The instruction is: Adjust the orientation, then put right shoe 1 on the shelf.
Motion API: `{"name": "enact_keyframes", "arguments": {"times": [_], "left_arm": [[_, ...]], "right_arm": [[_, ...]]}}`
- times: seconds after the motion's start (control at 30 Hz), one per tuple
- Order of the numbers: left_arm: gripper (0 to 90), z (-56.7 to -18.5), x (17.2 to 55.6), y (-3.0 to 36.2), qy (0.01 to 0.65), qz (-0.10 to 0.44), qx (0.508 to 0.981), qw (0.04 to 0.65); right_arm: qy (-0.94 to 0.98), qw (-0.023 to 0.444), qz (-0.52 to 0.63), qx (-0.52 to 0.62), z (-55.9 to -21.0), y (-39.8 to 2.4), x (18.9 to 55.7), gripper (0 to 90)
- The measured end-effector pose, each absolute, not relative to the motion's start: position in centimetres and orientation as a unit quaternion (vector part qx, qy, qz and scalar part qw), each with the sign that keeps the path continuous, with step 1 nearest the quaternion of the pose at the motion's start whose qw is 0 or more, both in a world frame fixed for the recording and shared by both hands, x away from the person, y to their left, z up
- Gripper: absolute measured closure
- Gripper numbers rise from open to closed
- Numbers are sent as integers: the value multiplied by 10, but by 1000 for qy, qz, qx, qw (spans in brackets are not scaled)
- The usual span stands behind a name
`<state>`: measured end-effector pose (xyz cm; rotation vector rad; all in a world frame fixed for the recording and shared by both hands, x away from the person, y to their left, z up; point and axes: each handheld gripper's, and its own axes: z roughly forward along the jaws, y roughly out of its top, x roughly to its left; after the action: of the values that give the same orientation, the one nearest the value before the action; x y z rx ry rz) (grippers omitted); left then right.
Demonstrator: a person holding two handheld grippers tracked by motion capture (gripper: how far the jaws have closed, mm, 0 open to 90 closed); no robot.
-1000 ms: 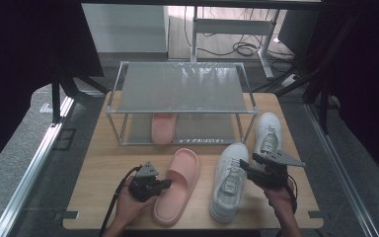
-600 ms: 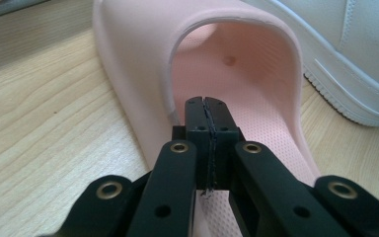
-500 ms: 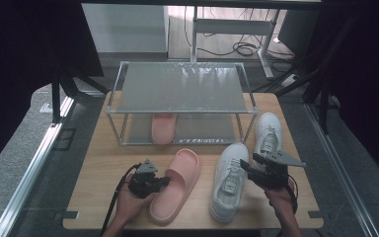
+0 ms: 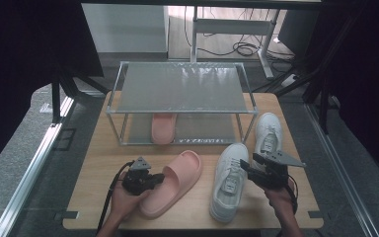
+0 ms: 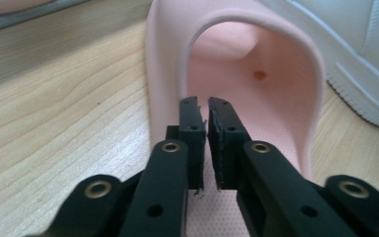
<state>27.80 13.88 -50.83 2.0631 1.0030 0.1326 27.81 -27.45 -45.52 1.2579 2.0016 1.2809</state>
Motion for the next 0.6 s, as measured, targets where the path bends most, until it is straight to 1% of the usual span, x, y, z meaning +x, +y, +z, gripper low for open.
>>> {"name": "enact_keyframes", "arguments": {"times": [0.03, 0.07, 0.2, 0.27, 0.37, 0.4, 0.53, 0.6], "left_arm": [[841, -507, 277, 139, 397, 54, 819, 411], [801, -506, 277, 139, 395, 55, 818, 415], [766, -497, 273, 142, 392, 63, 810, 432], [721, -492, 271, 146, 399, 76, 801, 440], [679, -492, 272, 149, 406, 84, 797, 440], [679, -492, 272, 150, 411, 89, 795, 437], [634, -494, 276, 150, 424, 96, 790, 433], [631, -495, 282, 147, 429, 94, 790, 428]], "right_arm": [[725, 224, 464, 456, -455, -274, 278, 418], [725, 224, 464, 457, -455, -275, 278, 418], [724, 223, 466, 458, -455, -276, 279, 418], [724, 223, 465, 457, -455, -275, 279, 418], [725, 223, 465, 456, -455, -275, 279, 418], [725, 223, 466, 456, -455, -274, 279, 418], [723, 224, 468, 455, -453, -274, 279, 418], [723, 224, 469, 456, -453, -274, 279, 418]]}}
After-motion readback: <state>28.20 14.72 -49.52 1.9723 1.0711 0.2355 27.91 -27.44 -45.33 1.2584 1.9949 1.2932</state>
